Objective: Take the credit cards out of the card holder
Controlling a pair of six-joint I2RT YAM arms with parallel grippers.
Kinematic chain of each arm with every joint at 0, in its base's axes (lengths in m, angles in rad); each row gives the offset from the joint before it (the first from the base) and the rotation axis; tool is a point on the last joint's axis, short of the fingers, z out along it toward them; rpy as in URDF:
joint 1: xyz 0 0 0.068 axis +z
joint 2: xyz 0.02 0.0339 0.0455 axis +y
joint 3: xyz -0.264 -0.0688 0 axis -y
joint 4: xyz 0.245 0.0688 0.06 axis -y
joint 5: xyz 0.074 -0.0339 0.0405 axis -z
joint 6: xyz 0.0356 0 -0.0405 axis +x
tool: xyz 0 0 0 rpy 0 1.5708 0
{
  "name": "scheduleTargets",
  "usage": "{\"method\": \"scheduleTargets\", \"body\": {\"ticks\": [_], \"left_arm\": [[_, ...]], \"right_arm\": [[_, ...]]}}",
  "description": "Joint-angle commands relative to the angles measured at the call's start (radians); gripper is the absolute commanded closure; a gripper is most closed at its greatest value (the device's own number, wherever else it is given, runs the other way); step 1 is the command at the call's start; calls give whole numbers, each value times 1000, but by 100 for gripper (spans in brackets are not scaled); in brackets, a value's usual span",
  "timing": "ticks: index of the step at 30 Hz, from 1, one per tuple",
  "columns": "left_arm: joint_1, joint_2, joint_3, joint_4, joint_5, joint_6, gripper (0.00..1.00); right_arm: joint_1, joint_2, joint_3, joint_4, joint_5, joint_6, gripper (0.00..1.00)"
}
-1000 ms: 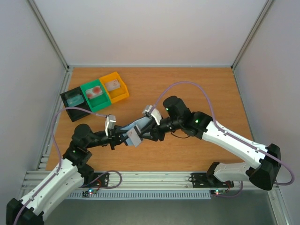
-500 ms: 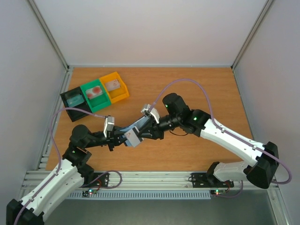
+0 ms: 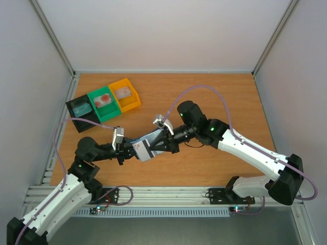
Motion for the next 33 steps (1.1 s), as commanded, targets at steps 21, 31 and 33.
{"method": "scheduleTargets", "body": {"ticks": [21, 31, 33], "left_arm": [[-17, -1, -5, 18, -26, 16, 62], [-16, 30, 0, 78, 25, 4, 45], [-18, 35, 3, 85, 25, 7, 48]], "right_arm": [[-51, -81, -44, -2, 109, -2, 99], [-70, -119, -32, -21, 123, -10, 99], [-70, -111, -31, -16, 113, -8, 99]]}}
